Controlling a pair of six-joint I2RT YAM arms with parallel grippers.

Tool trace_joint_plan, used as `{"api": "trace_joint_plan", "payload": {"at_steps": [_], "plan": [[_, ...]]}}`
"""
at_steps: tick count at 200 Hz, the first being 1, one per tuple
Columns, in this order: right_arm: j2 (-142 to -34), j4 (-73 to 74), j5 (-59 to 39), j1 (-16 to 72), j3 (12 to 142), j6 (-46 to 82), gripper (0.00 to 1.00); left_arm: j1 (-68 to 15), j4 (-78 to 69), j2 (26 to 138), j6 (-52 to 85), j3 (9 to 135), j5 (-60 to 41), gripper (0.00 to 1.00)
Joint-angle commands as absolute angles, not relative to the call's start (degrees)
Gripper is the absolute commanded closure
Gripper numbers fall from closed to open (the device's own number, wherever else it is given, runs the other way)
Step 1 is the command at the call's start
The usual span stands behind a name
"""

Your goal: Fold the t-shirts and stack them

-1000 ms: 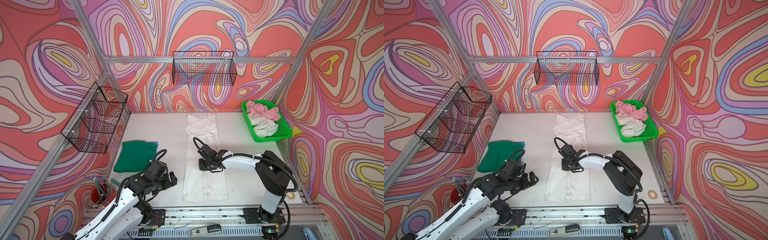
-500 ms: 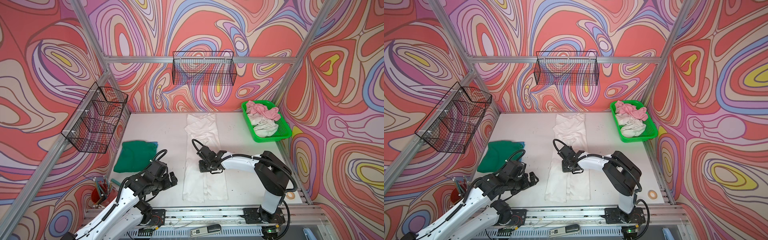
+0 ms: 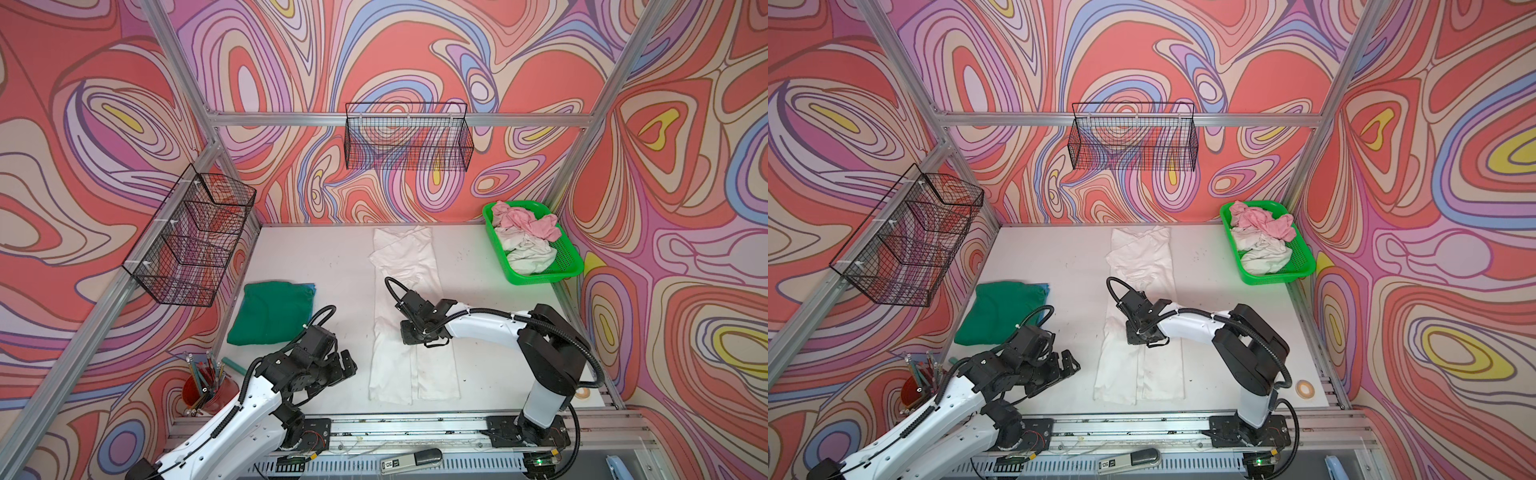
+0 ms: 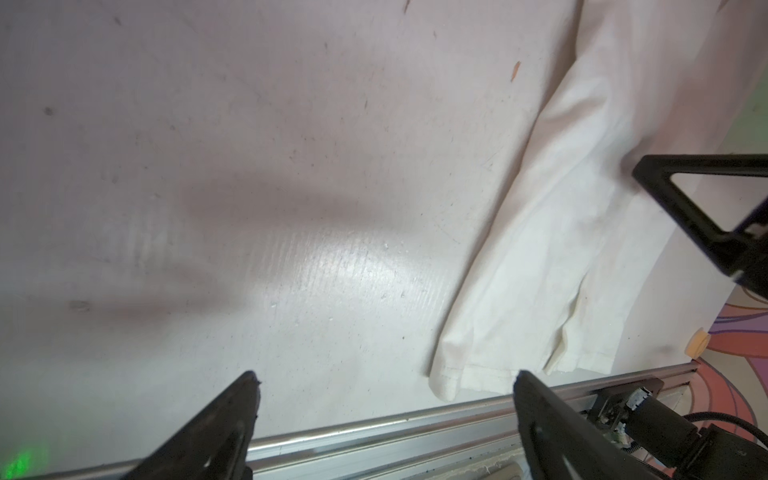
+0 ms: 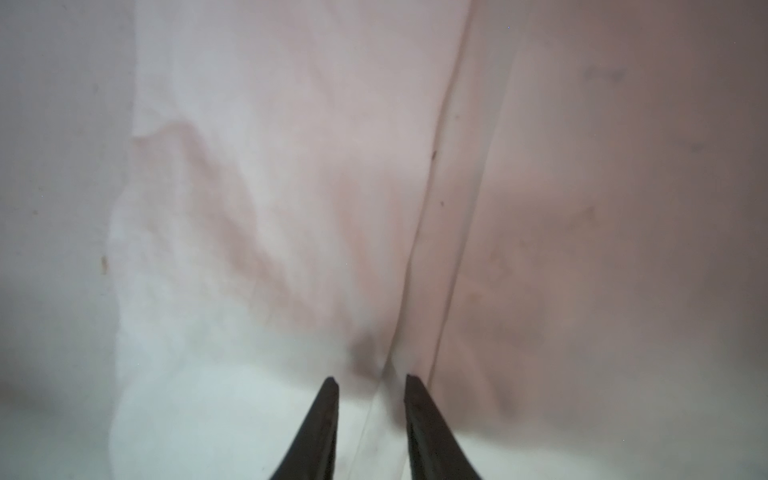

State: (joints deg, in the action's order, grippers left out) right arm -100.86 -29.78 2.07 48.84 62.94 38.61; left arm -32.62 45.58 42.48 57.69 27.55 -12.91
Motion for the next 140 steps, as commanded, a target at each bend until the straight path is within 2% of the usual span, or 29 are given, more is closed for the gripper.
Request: {"api": "trace_joint_plan", "payload": {"at_steps": [1, 18, 65, 72, 109, 140], "plan": [[-97.08, -27.44, -2.63, 49.39, 60.86, 40.61, 0.68, -32.34, 43.71, 42.03, 60.06, 26.53, -15.63, 0.04], [-96.68, -26.49, -4.99, 50.73, 59.19, 41.88, 0.69, -32.34, 42.76, 42.0, 60.71, 25.81, -16.31, 0.04], [-92.12, -28.85, -1.89, 53.77, 54.85, 44.58, 0.69, -32.34, 39.2, 43.3, 62.53, 23.48, -19.27, 0.06], [-90.2, -29.32, -1.35, 53.76, 53.85, 45.04, 0.67, -32.34, 38.55, 43.63, 62.96, 23.04, -19.98, 0.07], [-79.34, -34.93, 2.91, 53.7, 48.78, 48.13, 0.42, -32.54, 35.44, 43.68, 66.0, 20.54, -22.61, 0.09], [-74.94, -39.11, 3.95, 53.7, 43.86, 51.58, 0.37, -35.17, 33.78, 44.4, 68.8, 19.75, -21.61, 0.12]]}}
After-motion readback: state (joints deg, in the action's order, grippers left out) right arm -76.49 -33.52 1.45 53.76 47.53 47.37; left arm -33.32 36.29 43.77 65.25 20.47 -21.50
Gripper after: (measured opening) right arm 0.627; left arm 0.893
